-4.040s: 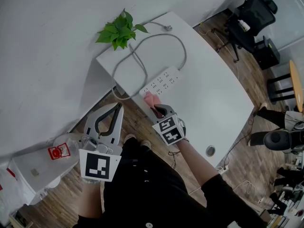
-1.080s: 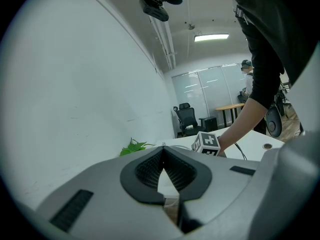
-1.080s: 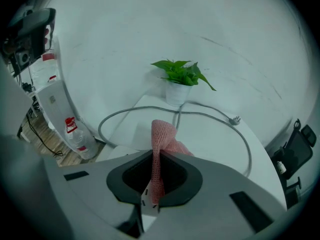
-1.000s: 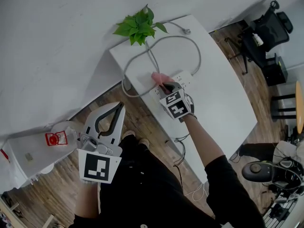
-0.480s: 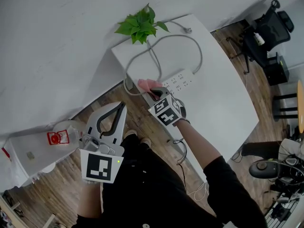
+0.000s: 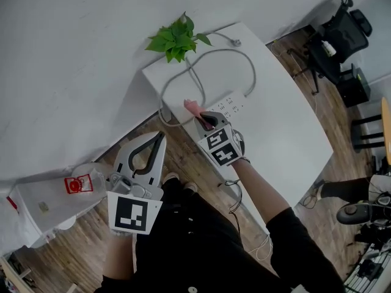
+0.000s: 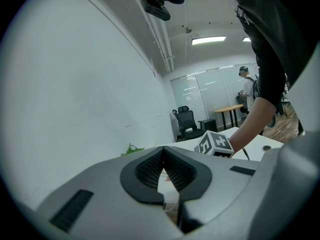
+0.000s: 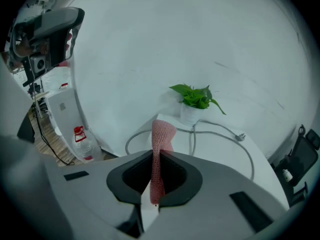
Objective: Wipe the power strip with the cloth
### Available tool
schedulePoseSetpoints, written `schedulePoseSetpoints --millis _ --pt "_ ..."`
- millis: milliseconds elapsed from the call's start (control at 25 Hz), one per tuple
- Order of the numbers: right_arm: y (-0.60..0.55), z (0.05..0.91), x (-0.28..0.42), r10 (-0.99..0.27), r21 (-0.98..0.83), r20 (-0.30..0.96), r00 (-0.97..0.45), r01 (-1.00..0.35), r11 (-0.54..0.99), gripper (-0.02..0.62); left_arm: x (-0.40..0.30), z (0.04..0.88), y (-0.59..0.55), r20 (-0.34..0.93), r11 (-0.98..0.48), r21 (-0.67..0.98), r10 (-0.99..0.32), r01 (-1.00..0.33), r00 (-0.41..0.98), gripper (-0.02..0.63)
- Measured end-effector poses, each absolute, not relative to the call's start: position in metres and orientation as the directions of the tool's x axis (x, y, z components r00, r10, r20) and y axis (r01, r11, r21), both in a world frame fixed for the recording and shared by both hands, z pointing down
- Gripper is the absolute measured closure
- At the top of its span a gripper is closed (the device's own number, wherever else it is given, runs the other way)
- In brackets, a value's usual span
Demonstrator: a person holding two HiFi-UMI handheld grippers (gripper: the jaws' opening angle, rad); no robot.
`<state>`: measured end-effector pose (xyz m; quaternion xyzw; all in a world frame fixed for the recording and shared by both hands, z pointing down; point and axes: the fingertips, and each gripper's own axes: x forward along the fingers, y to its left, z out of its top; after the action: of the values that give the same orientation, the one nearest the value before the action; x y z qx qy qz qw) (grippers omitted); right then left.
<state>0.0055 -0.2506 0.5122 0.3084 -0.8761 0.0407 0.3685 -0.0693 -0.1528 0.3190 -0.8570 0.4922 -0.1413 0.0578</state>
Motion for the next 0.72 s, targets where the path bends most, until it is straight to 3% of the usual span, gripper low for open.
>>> schedulePoseSetpoints --millis 240,720 --pt "-0.242 0.465 0.038 -0.615 0.221 0.596 -0.517 -0.631 0.744 0.548 -0.058 0.305 -0.156 0.151 -0.521 -0.242 -0.853 -0.818 0.499 0.592" --pt "-0.199 0.387 0.105 -0.788 0.14 0.42 -0.45 -0.825 0.547 0.548 -0.018 0.292 -0.159 0.127 -0.608 -0.273 -0.791 -0.745 0.599 0.592"
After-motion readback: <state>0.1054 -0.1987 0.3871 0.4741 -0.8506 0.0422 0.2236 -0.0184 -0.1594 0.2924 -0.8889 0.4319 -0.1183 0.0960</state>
